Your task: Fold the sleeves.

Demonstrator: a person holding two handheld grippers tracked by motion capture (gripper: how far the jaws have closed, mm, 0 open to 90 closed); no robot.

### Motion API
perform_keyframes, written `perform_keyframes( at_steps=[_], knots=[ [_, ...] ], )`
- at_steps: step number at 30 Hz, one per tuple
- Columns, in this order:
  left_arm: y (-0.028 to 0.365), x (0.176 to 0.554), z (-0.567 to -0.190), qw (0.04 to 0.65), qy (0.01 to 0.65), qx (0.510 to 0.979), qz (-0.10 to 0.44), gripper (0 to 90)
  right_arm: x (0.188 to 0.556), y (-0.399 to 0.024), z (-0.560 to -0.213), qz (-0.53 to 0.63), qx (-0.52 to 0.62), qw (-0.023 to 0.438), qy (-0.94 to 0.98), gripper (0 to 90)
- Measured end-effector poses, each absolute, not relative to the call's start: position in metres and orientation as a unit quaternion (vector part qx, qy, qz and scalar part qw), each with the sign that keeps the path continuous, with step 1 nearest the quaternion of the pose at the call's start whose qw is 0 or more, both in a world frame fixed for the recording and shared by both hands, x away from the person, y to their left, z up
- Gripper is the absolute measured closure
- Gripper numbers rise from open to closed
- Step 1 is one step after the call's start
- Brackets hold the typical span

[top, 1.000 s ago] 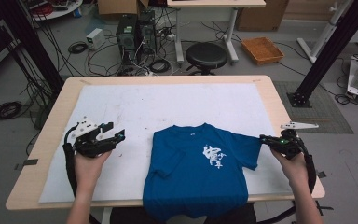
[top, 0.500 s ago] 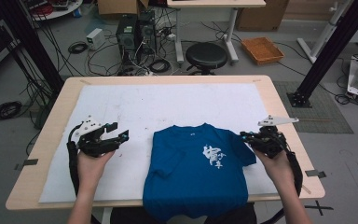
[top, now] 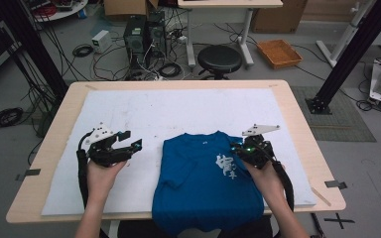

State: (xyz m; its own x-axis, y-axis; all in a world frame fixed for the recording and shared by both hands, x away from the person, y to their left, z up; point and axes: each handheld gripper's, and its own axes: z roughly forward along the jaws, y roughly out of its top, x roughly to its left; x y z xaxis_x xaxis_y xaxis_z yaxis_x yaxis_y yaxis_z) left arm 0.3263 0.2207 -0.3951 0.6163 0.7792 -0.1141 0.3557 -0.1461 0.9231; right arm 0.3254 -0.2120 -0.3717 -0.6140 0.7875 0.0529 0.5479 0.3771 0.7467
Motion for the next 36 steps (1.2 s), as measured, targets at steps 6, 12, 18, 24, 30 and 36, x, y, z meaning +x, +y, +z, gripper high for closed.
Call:
perform_keyframes(
  at_steps=[6,12,18,24,30,36],
  knots=[
    [0.217,0.326,-0.396,0.526,0.386,0.732,0.198,39.8,0.329,-0.202,-0.377,0.404,0.383,0.132,0.820,80.0],
    [0.216,0.326,-0.396,0.529,0.385,0.730,0.195,39.8,0.328,-0.227,-0.375,0.453,0.372,0.132,0.799,61.0],
    [0.213,0.326,-0.396,0.528,0.383,0.731,0.200,39.8,0.329,-0.279,-0.367,0.491,0.417,0.156,0.749,47.2],
    [0.212,0.326,-0.396,0.528,0.380,0.731,0.204,39.7,0.330,-0.312,-0.369,0.504,0.442,0.171,0.722,37.6],
    [0.210,0.325,-0.397,0.521,0.380,0.734,0.215,39.1,0.334,-0.331,-0.379,0.502,0.459,0.183,0.710,32.2],
    [0.206,0.323,-0.397,0.519,0.372,0.737,0.220,39.0,0.336,-0.339,-0.382,0.500,0.466,0.190,0.705,31.9]
  ],
)
